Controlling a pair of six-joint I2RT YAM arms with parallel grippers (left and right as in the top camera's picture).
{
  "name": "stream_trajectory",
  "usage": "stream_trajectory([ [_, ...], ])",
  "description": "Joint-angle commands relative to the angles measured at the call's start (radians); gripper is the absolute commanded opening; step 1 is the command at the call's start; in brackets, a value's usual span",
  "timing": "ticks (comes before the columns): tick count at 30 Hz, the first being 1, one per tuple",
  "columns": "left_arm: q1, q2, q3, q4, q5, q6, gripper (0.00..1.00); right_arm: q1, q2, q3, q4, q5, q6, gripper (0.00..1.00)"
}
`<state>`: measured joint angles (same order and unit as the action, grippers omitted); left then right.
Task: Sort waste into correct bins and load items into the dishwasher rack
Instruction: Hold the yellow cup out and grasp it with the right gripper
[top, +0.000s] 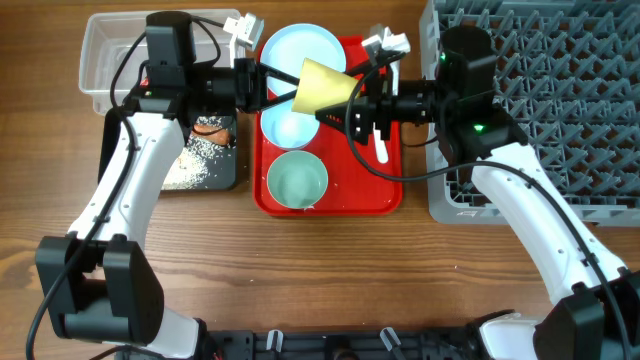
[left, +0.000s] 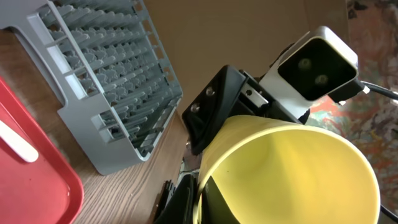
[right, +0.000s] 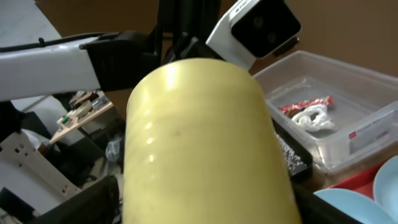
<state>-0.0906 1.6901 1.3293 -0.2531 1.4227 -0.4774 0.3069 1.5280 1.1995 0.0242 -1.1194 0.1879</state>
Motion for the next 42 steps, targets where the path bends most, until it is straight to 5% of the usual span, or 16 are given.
stream_trajectory([
  [1, -0.004, -0.022, 0.018, 0.003, 0.023, -0.001, 0.04, 0.004, 0.014, 0.016, 0.016, 0.009, 0.025, 0.74],
  [7, -0.003, -0.022, 0.018, 0.003, 0.016, -0.001, 0.04, 0.004, 0.014, 0.016, 0.012, 0.008, 0.024, 0.59],
  [15, -0.003, -0.022, 0.018, 0.003, 0.016, 0.002, 0.04, 0.001, 0.014, 0.016, 0.013, 0.009, 0.021, 0.54],
  [20, -0.004, -0.022, 0.018, 0.003, 0.016, 0.001, 0.04, -0.009, 0.014, 0.016, 0.036, 0.009, 0.024, 0.59],
  [23, -0.004, -0.022, 0.018, 0.003, 0.016, 0.001, 0.04, -0.009, 0.014, 0.016, 0.057, 0.009, 0.024, 0.72],
  [42, -0.003, -0.022, 0.018, 0.002, 0.018, 0.000, 0.04, -0.014, 0.014, 0.016, 0.140, 0.032, 0.021, 0.76],
])
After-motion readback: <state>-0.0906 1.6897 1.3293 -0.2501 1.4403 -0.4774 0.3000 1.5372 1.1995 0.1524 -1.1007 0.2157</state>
